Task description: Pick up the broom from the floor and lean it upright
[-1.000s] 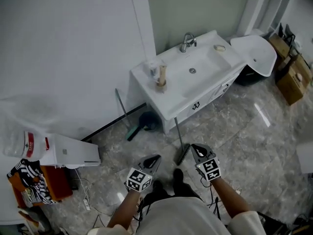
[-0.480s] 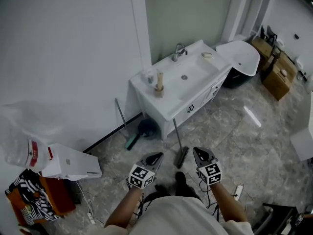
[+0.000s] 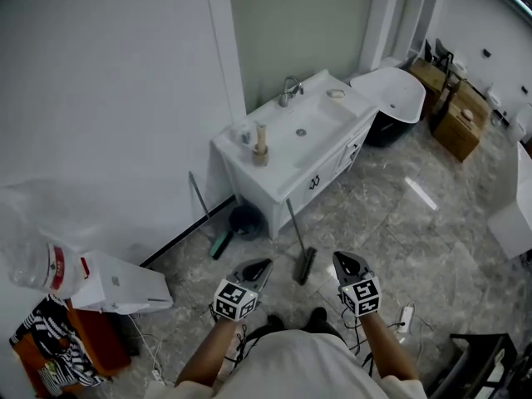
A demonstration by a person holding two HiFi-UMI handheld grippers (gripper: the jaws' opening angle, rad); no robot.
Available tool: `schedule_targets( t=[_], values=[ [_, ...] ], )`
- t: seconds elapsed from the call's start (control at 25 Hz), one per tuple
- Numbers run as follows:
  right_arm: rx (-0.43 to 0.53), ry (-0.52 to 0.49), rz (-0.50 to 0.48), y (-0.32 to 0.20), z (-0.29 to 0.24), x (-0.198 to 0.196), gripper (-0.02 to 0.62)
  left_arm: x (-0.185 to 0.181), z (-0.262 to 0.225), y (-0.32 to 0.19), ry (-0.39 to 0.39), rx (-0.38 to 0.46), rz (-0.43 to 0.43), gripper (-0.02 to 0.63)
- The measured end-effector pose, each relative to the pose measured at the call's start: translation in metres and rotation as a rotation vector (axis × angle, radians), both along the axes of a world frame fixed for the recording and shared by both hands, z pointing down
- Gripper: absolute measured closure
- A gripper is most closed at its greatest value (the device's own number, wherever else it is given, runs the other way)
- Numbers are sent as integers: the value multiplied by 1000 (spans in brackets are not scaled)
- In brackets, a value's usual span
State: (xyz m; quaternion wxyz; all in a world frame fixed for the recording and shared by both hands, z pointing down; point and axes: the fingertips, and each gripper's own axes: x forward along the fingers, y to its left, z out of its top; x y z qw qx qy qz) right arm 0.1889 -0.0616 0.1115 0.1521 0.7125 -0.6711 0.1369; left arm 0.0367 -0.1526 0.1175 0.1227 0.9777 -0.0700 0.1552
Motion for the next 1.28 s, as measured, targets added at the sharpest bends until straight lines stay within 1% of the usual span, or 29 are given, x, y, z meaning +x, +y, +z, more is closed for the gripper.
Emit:
schedule_targets(
  t=[0.24, 0.48, 0.68, 0.88, 1.28],
  values=[
    [12, -10, -4, 19, -15, 15, 595, -1, -15, 10, 6, 13, -34, 591],
    [21, 14, -42, 28, -23, 30, 597, 8, -30, 16, 26, 31, -81, 591],
    [33, 5, -64, 33, -29, 34, 597, 11, -35, 20, 27, 38, -117, 591],
    [39, -1, -79, 39, -27, 35, 597, 15, -35, 29, 18, 52, -121, 591],
    [46, -3, -87, 48, -29, 35, 597, 14, -34, 40, 14, 45, -137, 591]
  ],
)
